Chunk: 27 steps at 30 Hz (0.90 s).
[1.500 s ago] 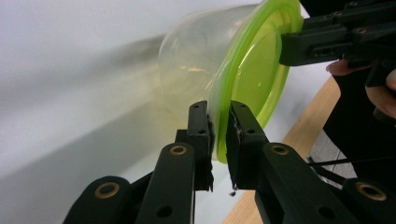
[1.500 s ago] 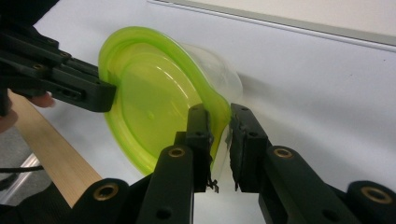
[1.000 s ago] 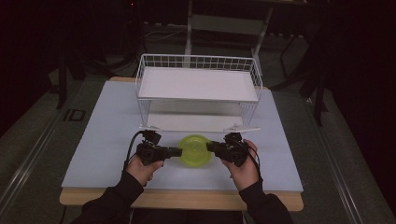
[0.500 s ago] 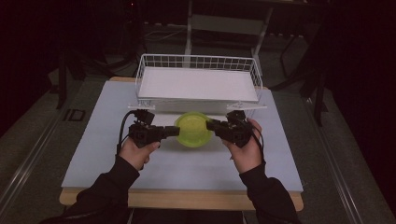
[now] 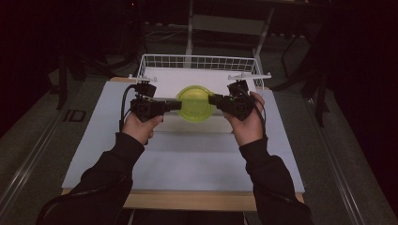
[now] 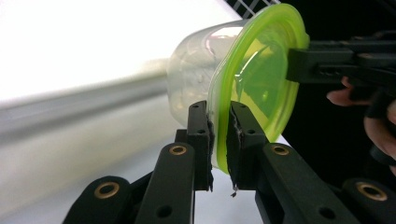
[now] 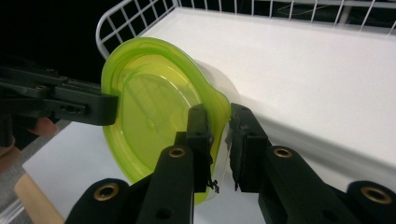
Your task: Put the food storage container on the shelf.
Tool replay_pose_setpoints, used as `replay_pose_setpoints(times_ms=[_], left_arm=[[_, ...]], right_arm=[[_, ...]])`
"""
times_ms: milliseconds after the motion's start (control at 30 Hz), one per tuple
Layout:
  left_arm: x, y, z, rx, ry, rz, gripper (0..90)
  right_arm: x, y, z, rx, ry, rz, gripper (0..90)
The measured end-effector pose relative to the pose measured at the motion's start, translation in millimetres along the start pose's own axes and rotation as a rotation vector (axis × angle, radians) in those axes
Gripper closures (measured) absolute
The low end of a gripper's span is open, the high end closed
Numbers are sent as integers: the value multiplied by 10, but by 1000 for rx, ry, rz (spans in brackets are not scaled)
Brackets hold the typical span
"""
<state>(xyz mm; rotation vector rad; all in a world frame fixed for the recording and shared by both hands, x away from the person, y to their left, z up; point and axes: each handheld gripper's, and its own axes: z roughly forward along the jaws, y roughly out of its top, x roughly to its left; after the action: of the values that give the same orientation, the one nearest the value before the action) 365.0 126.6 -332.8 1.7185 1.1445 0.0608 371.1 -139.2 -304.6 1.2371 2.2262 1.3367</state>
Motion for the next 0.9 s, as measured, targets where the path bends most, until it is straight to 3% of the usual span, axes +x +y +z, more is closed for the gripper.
replay_pose_setpoints(times_ms=[167,467,767,833,900], left_arm=[[23,152,48,-15,23,-8,808],[129,384,166,14,66,-32,805],[208,464,244,0,31,-41,792],[236,481,259,-20,13,-49,715],[255,499,269,-31,11,-57,705]], right_arm=[[-58,148,29,5,-8,17,793],[-185,361,211,36,-17,59,794],[-301,489,298,81,-34,80,790],[-356,544,347,99,-19,109,789],[-394,584,384,111,-1,136,784]])
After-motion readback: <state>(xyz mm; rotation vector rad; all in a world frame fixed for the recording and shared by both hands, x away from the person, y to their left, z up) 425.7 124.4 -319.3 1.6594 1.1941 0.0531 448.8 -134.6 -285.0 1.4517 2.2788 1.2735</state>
